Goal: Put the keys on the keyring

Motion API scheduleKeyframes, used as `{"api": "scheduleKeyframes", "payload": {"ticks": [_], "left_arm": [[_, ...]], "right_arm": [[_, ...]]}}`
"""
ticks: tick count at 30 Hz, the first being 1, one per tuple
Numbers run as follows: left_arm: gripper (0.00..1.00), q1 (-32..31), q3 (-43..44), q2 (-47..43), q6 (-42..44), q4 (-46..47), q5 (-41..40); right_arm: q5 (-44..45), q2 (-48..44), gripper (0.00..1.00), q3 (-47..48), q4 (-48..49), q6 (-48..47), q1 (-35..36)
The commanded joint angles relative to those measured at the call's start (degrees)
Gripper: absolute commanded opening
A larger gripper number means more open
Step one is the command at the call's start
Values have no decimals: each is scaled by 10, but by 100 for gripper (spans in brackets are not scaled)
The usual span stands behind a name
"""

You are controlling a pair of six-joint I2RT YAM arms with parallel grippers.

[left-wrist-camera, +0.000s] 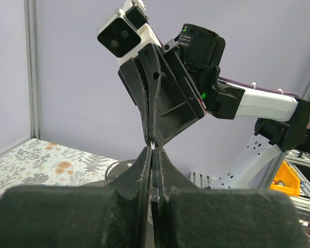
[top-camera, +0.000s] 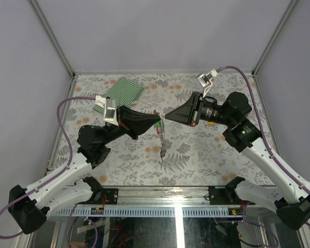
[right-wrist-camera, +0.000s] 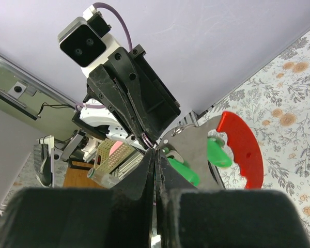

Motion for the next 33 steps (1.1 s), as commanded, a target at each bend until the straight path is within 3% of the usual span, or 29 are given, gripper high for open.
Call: {"api": "scheduleKeyframes", "payload": {"ticks": [1, 10, 19, 25, 33], "left_arm": [[0, 3, 21, -12, 11, 36, -3], [0, 3, 24, -13, 14, 34, 0], [0, 3, 31, -5, 12, 30, 16], [0, 3, 37, -1, 10, 29, 34], [0, 3, 50, 9, 4, 32, 85]], "right_arm": [[-4, -8, 0, 10, 5, -15, -2], [10, -10, 0, 16, -41, -38, -2], [9, -1, 1, 16, -27, -31, -1], [18, -18, 16, 0, 17, -46, -2], [46, -100, 34, -82, 109, -224, -1]]}}
